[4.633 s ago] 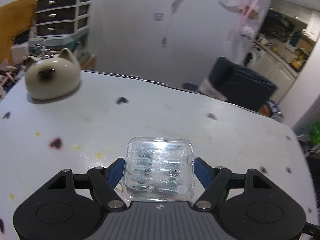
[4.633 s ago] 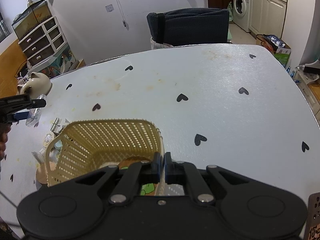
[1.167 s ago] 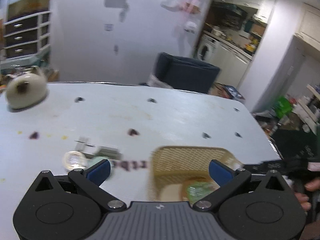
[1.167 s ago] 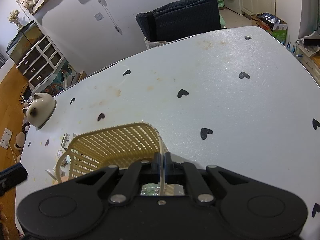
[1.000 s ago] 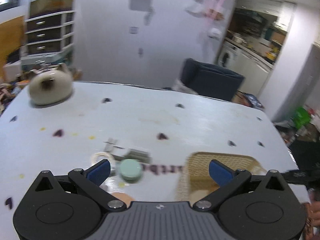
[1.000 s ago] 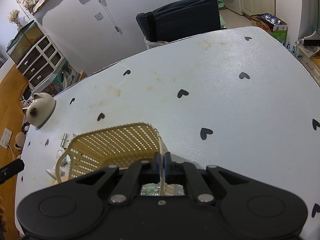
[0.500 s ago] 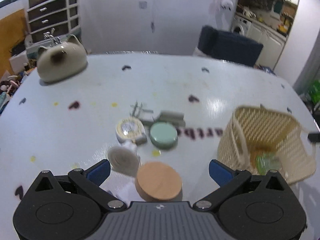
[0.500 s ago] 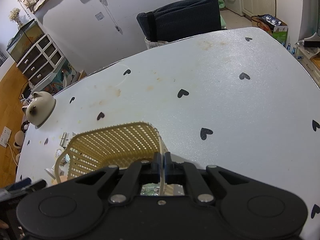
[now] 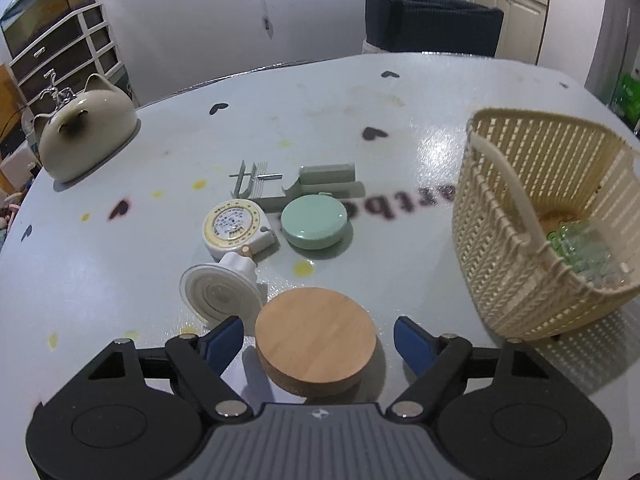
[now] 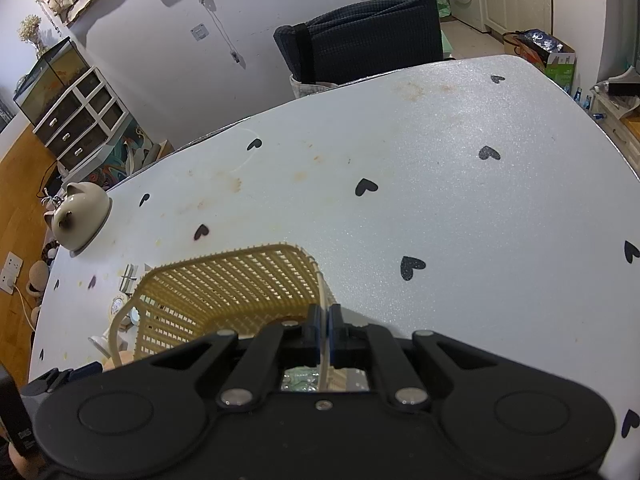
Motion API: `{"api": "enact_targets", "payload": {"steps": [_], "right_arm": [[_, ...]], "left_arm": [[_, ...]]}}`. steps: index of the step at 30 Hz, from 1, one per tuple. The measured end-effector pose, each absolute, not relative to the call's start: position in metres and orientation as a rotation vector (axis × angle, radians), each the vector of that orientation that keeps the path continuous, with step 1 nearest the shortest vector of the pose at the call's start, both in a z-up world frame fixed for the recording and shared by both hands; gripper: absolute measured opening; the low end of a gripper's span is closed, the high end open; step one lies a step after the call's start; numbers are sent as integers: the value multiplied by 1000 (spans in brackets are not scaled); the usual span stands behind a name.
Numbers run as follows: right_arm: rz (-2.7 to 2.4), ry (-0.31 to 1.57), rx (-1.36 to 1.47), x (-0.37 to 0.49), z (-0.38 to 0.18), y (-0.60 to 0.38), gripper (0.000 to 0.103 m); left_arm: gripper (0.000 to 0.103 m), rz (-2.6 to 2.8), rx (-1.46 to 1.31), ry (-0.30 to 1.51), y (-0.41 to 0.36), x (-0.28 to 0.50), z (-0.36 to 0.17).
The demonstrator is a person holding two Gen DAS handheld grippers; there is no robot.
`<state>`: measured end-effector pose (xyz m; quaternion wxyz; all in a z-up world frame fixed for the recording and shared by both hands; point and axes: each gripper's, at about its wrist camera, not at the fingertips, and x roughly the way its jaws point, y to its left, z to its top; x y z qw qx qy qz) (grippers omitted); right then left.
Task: Organize rigid objects
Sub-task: 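Move the left tool to the round wooden lid and grasp it, then carry the wooden lid with the left tool and drop it into the basket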
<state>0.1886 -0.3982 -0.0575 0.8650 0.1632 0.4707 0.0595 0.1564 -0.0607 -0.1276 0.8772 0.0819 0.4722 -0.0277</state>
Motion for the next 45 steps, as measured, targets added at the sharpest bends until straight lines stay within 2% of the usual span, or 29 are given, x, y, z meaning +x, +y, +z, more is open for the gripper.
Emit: {"api": "enact_targets", "payload": {"steps": [6,10,20,31,37,45], "right_arm": [[124,987,338,188,-58,-398,4],[124,986,337,189,-58,-398,4],[125,988,327,189,-58,-397,4],[122,982,307,189,-58,-394,4],[124,983,298,188,-57,-393,4],[137,986,292,189,-57,-394,4]], "left_arm": [[77,-45,214,1004,-61,167,-132],[68,-59,227,1019,-62,169,-135],[68,-64,151,1010,-58,167,-126],[68,-106,-13,840,-58,150,-64],[68,-194,-57,759,-79,149,-38],[68,-337,-17,760,-129,165,-44]]}}
